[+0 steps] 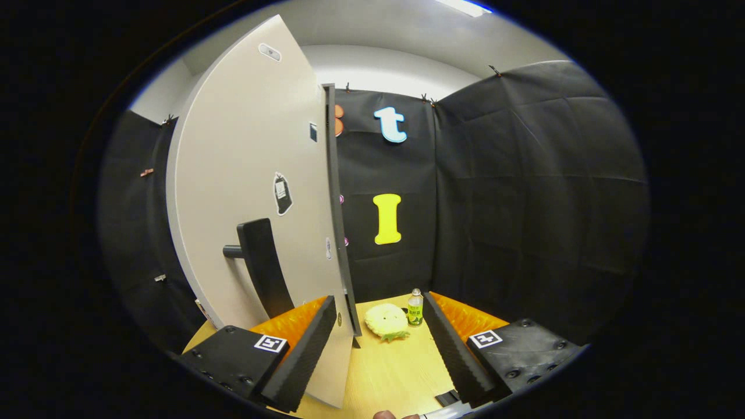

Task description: Open the shoe cabinet door, grab the shoes and put them into the shoe cabinet, then close the shoe cabinet door.

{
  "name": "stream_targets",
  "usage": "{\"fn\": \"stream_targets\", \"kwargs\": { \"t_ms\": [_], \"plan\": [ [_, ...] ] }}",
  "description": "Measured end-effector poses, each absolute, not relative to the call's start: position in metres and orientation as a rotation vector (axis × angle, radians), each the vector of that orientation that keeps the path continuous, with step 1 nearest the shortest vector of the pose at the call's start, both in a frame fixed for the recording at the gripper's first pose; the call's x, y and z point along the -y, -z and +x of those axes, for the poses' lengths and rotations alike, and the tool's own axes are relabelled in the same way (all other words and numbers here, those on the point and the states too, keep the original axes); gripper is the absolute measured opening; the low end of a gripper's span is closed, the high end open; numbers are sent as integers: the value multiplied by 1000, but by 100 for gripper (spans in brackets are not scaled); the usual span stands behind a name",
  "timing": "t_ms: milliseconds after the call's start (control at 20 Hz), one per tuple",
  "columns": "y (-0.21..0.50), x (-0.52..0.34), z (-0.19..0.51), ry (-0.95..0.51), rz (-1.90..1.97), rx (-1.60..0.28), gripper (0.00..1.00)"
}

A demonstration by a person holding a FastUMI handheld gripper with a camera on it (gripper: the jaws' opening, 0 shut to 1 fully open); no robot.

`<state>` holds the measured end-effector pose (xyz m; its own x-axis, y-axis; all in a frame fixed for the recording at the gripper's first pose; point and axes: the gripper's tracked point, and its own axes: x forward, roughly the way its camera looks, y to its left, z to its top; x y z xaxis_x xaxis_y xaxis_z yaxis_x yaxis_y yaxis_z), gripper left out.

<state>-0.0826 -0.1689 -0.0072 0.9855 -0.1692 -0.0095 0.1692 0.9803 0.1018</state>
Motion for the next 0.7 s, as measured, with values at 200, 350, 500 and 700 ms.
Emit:
{"fn": "stream_targets", "kwargs": {
  "t_ms": [200,350,500,700],
  "plan": [
    [9,121,-73,146,105,-8,98],
    [7,87,-60,123,72,-6,98],
    [12,46,-42,55,85,-28,98],
    [-1,13,-31,-10,89,-21,98]
  ]
}}
